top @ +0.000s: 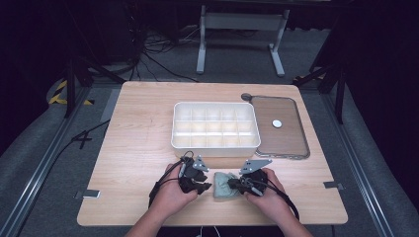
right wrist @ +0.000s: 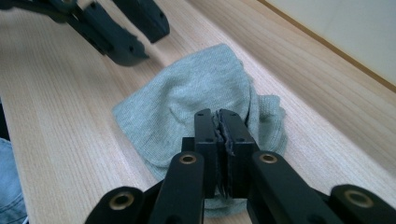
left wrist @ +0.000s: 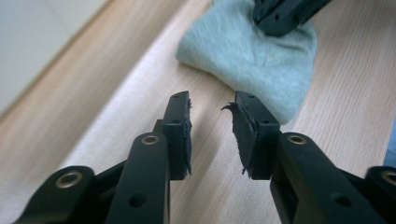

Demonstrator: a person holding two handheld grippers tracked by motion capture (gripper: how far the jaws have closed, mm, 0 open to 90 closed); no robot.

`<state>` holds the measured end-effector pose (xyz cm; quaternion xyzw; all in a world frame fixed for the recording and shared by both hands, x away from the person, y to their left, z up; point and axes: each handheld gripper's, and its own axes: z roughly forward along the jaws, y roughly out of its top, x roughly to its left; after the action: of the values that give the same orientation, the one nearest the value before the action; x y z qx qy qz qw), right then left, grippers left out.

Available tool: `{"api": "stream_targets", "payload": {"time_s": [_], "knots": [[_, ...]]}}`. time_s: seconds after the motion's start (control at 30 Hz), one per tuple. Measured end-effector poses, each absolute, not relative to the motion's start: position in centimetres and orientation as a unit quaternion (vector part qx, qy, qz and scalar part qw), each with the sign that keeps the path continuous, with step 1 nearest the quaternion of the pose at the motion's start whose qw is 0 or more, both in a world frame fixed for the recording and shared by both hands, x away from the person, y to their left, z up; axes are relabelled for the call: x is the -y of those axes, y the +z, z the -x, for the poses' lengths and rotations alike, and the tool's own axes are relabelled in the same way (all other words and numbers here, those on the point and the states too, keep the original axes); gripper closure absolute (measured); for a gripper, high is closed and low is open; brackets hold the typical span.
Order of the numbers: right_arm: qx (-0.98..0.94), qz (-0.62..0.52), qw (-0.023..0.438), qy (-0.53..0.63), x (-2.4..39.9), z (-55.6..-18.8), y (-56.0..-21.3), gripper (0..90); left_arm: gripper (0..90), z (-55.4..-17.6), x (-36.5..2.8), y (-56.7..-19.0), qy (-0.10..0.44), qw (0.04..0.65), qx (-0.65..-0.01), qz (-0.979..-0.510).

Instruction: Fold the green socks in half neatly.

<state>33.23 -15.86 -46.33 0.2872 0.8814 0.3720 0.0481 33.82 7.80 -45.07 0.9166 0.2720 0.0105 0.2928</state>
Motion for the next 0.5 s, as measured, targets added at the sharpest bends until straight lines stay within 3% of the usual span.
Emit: {"api": "stream_targets", "payload": {"time_s": [0.5], "knots": [[-0.881,-0.285,0.050,0.373,15.9,-33.1,-46.4,86.1,71.6,-34.2,-6.4,-46.0,0.001,0.291,-0.246,-0.924]]}}
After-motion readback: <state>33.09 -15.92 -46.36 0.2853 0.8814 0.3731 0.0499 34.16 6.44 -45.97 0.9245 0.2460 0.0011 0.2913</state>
